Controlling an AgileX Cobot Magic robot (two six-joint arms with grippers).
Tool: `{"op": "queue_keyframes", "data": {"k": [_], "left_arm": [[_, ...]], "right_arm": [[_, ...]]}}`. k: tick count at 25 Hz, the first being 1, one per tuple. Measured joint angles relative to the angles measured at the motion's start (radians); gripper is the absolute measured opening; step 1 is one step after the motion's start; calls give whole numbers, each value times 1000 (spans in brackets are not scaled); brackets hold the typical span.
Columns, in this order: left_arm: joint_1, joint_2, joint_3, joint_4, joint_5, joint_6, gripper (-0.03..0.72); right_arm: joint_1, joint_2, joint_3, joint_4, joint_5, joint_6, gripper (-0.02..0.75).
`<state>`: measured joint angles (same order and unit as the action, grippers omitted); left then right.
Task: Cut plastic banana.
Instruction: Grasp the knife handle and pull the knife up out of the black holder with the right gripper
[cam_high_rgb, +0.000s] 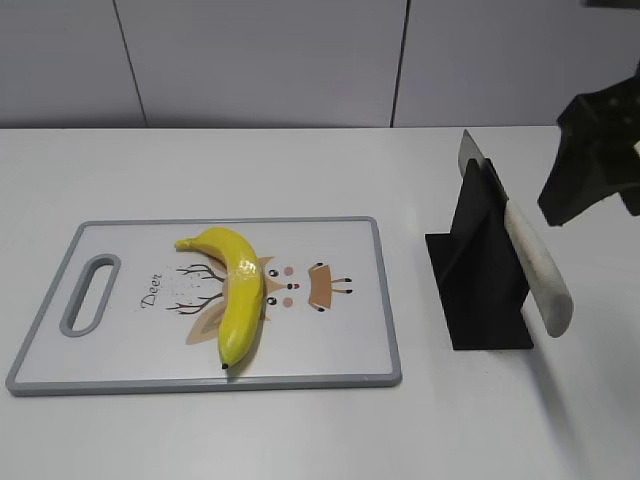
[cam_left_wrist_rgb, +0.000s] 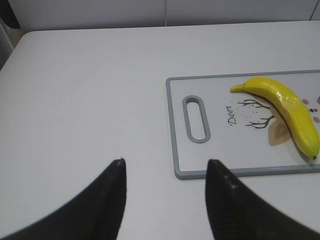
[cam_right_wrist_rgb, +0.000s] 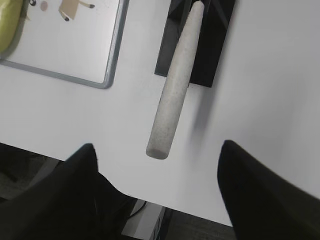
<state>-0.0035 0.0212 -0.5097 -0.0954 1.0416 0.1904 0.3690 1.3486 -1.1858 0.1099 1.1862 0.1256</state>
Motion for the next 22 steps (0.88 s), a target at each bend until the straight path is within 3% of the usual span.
{"op": "queue_keyframes", "data": {"k": [13, 22], "left_arm": [[0, 0, 0, 0, 0, 0, 490], [0, 0, 0, 0, 0, 0, 490]], "right_arm": [[1, 243, 15, 1, -24, 61, 536], [1, 255, 162, -8, -209, 104, 531]]}}
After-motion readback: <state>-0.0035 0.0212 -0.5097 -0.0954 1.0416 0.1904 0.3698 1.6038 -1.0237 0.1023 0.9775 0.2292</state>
